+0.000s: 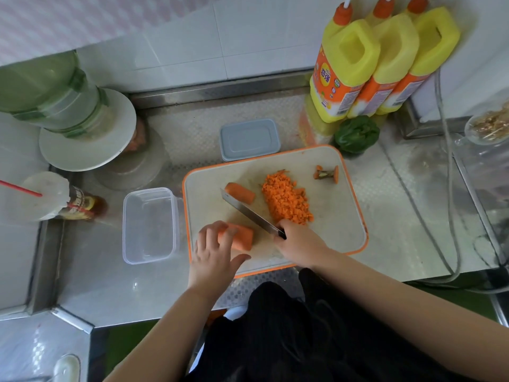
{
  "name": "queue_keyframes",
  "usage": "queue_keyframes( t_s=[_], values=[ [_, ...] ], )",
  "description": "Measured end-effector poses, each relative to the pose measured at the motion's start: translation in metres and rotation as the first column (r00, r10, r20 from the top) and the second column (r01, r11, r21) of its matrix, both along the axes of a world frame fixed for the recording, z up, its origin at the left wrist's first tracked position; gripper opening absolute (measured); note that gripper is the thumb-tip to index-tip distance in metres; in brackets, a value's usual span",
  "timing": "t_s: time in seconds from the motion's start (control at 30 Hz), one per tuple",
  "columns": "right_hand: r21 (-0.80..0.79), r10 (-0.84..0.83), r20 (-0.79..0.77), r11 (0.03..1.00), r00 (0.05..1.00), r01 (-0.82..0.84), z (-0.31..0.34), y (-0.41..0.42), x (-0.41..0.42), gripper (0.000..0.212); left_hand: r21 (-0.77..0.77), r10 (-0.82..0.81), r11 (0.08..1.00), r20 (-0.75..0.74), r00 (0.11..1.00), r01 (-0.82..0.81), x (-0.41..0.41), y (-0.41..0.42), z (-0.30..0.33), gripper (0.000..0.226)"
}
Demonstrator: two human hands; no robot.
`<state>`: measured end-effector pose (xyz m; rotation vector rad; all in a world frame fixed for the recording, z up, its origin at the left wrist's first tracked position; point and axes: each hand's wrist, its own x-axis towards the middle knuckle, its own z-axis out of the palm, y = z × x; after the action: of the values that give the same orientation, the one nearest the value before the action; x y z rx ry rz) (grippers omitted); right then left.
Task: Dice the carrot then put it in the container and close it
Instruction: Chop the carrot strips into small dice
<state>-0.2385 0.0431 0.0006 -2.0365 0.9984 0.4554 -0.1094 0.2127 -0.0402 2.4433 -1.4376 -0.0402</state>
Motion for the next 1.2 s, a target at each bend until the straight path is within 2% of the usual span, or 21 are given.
queue_keyframes(
  t_s=[0.07,0.2,0.27,0.43,0.53,0.73,1.07,1.2],
  values=[
    [-0.007,0.032,-0.006,0.999,0.999,-0.032,0.001,0.0,0.003,0.023,-0.074,-0.034,0.996,0.078,0.996,0.04,-0.004,-0.001,-0.007,0.042],
    [0.021,0.13,-0.052,0.991,0.99,-0.129,0.004,0.005,0.007,0.033,-0.23,-0.024,0.973,-0.02,1.0,0.019,-0.008,-0.005,-0.012,0.02],
    [-0.021,0.164,-0.095,0.986,0.982,-0.166,0.004,0.011,0.007,0.033,-0.27,-0.025,0.963,-0.02,0.999,0.019,-0.008,-0.006,-0.015,0.012],
    [-0.137,0.206,-0.151,0.964,0.967,-0.226,0.002,0.019,0.008,0.011,-0.335,-0.021,0.942,-0.01,1.0,0.017,-0.008,-0.008,-0.02,0.022],
    [-0.162,0.244,-0.143,0.95,0.959,-0.266,0.006,0.021,0.011,0.011,-0.376,-0.011,0.926,-0.045,0.999,-0.007,-0.009,-0.011,-0.022,0.032],
    [-0.268,0.335,-0.143,0.892,0.931,-0.363,0.02,0.023,0.006,0.023,-0.385,0.014,0.922,-0.071,0.997,-0.041,-0.011,-0.015,-0.037,0.012],
    [-0.237,0.378,-0.227,0.872,0.897,-0.428,0.035,0.026,0.013,0.008,-0.42,0.043,0.906,-0.043,0.998,-0.058,-0.015,-0.016,-0.052,0.021],
    [-0.192,0.388,-0.263,0.876,0.883,-0.443,0.046,0.025,0.022,0.022,-0.424,0.03,0.905,-0.033,0.999,-0.041,-0.015,-0.016,-0.054,0.021]
  ],
)
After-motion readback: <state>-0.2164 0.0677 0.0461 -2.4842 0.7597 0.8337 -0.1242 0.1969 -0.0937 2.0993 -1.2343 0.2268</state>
